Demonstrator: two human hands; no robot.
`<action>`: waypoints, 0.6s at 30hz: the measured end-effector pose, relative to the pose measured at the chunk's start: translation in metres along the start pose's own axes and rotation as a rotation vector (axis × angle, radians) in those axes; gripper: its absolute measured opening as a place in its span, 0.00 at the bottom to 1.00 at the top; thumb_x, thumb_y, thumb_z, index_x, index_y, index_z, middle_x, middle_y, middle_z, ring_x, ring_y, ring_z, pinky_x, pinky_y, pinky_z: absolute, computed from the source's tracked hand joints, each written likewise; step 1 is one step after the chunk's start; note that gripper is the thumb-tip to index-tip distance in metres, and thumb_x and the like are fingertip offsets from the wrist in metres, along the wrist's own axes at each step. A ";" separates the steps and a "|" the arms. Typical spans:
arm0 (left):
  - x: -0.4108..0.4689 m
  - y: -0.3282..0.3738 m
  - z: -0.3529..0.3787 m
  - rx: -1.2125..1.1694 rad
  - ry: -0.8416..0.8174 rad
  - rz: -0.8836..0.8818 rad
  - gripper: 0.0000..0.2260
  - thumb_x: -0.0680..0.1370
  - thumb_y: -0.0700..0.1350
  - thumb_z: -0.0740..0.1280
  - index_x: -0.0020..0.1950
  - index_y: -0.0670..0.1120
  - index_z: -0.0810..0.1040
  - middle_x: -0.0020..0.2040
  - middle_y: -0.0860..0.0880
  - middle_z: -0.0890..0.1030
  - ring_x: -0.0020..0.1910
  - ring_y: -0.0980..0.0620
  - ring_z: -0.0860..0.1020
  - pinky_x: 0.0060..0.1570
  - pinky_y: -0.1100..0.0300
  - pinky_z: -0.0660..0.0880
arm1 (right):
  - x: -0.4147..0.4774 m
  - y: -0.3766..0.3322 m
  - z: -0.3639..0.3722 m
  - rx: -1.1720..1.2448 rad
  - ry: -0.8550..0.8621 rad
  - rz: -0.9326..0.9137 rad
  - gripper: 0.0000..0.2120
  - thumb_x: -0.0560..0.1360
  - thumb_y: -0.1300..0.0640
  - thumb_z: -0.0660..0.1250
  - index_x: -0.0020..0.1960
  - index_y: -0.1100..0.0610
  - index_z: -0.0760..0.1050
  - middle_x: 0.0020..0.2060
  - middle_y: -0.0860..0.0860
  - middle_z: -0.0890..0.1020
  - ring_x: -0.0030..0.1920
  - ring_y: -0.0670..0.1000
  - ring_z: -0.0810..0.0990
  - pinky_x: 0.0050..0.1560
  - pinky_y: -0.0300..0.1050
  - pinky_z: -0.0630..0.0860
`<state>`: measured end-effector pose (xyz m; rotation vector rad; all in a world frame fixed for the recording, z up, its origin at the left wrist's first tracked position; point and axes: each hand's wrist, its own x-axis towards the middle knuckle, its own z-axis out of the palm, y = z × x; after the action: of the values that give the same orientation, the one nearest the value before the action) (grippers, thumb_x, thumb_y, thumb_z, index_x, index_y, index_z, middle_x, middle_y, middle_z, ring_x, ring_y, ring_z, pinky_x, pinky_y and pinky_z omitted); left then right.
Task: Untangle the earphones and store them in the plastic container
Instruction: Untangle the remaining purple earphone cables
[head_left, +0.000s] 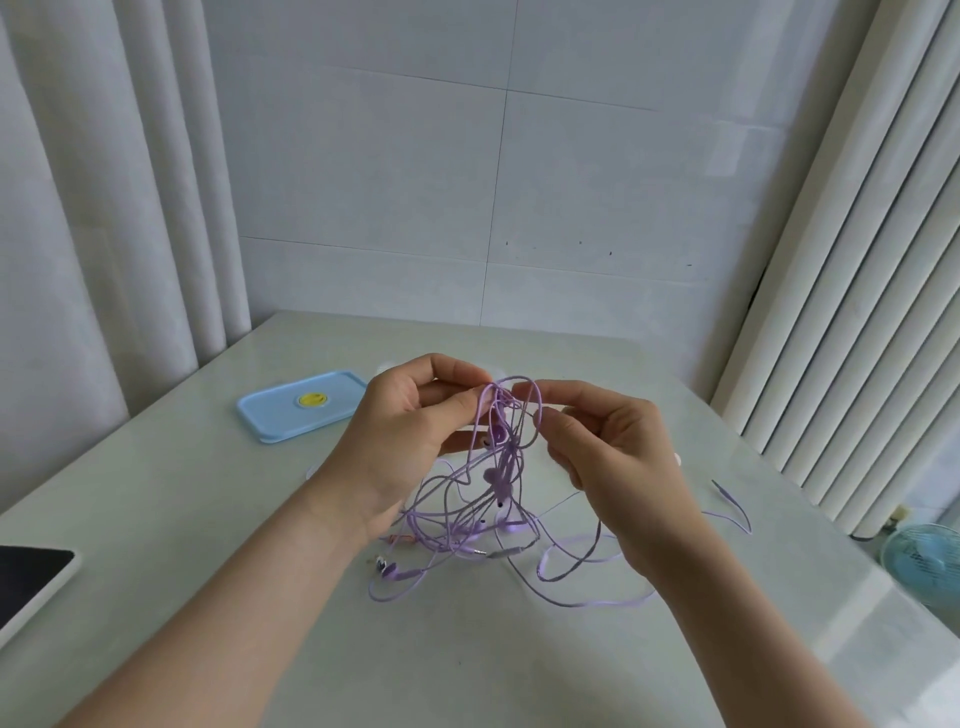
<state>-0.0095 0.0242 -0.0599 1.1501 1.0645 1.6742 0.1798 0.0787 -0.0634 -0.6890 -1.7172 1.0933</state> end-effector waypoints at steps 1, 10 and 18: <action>0.000 -0.001 0.000 0.002 0.005 0.000 0.03 0.79 0.35 0.72 0.51 0.42 0.82 0.48 0.39 0.87 0.47 0.46 0.85 0.48 0.55 0.82 | -0.001 -0.002 0.001 -0.014 0.002 -0.002 0.08 0.82 0.58 0.71 0.52 0.49 0.88 0.30 0.62 0.64 0.33 0.59 0.58 0.33 0.48 0.55; -0.002 -0.001 0.000 0.009 -0.046 0.006 0.06 0.75 0.41 0.75 0.50 0.44 0.83 0.49 0.42 0.86 0.45 0.45 0.86 0.45 0.55 0.83 | 0.000 0.000 -0.001 -0.046 0.035 -0.100 0.09 0.74 0.45 0.78 0.47 0.50 0.88 0.27 0.56 0.64 0.31 0.51 0.60 0.33 0.44 0.59; -0.001 -0.001 -0.004 0.048 -0.121 0.009 0.09 0.80 0.34 0.72 0.57 0.45 0.84 0.55 0.43 0.87 0.51 0.43 0.85 0.53 0.49 0.81 | 0.001 0.006 0.000 -0.040 0.016 -0.070 0.05 0.76 0.50 0.78 0.49 0.50 0.89 0.42 0.53 0.89 0.41 0.67 0.81 0.46 0.64 0.80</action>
<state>-0.0134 0.0232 -0.0621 1.2723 1.0291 1.5724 0.1795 0.0820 -0.0683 -0.6562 -1.7403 1.0052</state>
